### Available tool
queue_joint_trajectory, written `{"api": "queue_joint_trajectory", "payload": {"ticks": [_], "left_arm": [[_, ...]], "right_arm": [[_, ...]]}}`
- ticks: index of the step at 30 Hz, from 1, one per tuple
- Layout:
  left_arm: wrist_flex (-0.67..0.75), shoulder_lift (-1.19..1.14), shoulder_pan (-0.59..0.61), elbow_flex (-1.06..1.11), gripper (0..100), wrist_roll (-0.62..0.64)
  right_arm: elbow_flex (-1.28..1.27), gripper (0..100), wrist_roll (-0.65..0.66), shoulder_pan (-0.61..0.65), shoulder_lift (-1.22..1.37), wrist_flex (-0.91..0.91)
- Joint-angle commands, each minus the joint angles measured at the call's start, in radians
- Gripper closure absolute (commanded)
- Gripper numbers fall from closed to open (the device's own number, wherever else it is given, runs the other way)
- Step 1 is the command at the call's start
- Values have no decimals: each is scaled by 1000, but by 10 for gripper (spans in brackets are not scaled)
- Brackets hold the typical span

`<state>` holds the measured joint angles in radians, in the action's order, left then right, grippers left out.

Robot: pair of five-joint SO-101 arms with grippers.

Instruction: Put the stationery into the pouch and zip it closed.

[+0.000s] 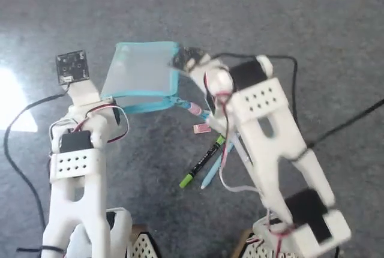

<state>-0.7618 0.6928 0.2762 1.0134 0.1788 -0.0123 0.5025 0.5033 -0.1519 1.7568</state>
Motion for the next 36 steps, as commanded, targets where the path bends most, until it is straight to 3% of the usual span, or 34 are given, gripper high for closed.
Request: {"api": "queue_joint_trajectory", "payload": {"ticks": [1,8,23,31,36], "left_arm": [[-12,28,20,4,988,20],[43,25,21,42,988,23],[58,28,18,65,987,18],[58,28,18,67,987,18],[72,25,15,70,987,18]], "right_arm": [[-192,794,14,-13,-183,-15],[-646,793,-98,-74,-228,-323],[-888,798,-126,-148,-13,-618],[-856,995,-89,-150,99,-621],[-701,990,-80,-205,24,-461]]}}
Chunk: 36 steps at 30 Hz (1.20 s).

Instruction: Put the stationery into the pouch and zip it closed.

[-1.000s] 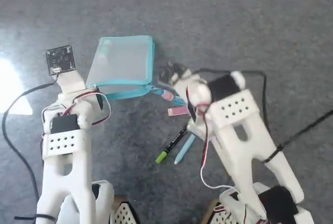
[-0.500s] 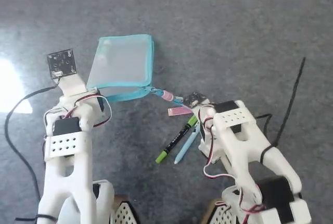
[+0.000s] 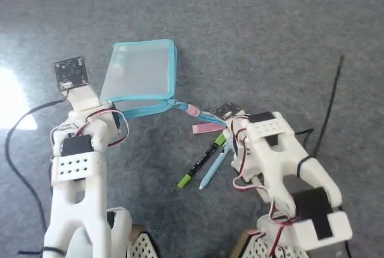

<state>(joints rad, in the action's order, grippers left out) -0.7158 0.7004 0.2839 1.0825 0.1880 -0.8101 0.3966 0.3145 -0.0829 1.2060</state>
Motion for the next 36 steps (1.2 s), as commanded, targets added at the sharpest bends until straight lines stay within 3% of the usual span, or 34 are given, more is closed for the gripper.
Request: {"api": "queue_joint_trajectory", "payload": {"ticks": [1,6,10,13,17,30,36], "left_arm": [[37,14,2,5,987,9],[91,20,-112,65,987,9],[147,14,-247,104,987,-40],[198,14,-354,139,987,-57],[212,14,-397,143,987,-58],[213,14,-397,145,987,-71],[213,14,-399,147,987,-72]], "right_arm": [[143,990,28,-21,-79,133],[422,990,29,4,-249,403],[615,990,48,130,-317,593],[631,990,37,234,-305,588],[621,989,40,291,-220,576],[631,989,-32,249,-33,507],[789,989,-66,242,73,526]]}}
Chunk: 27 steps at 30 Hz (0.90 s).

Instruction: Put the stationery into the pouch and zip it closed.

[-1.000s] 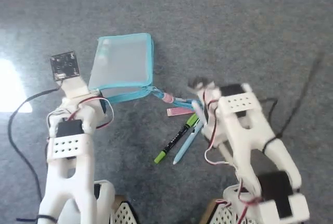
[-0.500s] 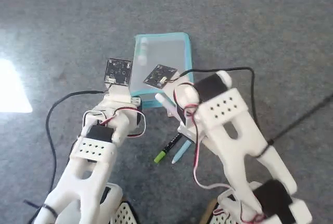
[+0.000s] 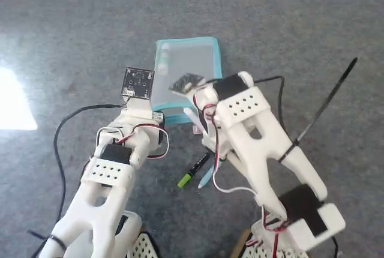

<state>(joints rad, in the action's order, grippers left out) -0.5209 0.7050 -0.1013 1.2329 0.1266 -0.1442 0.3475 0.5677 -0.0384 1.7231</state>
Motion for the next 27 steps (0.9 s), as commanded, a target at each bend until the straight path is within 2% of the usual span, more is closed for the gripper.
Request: {"api": "queue_joint_trajectory", "payload": {"ticks": [1,12,17,21,27], "left_arm": [[18,9,-14,-4,987,-11],[49,15,-15,25,987,-28],[64,15,-15,35,987,-38],[64,14,-12,35,987,-38],[64,14,-9,35,987,-38]], "right_arm": [[170,989,-17,-12,59,22],[647,971,-74,-13,433,67],[825,831,-143,-13,461,64],[919,721,-143,1,461,67],[925,677,-147,51,460,70]]}}
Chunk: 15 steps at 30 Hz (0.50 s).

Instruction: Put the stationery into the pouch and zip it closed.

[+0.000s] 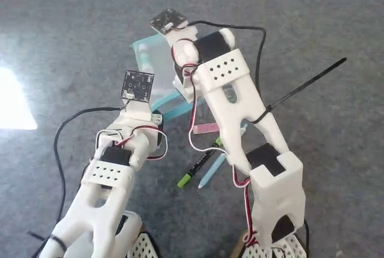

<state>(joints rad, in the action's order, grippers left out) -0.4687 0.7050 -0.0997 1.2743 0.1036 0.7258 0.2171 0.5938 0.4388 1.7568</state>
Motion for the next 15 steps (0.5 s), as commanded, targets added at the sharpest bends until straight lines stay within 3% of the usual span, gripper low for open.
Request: {"api": "queue_joint_trajectory", "payload": {"ticks": [1,8,12,15], "left_arm": [[12,14,-11,-7,987,-15],[11,17,-9,-10,987,-14],[12,17,40,-21,987,23],[8,11,107,-41,987,63]], "right_arm": [[55,678,-18,31,-19,36],[-38,726,-11,33,-245,41],[-390,725,3,41,-443,15],[-729,725,15,13,-588,-120]]}}
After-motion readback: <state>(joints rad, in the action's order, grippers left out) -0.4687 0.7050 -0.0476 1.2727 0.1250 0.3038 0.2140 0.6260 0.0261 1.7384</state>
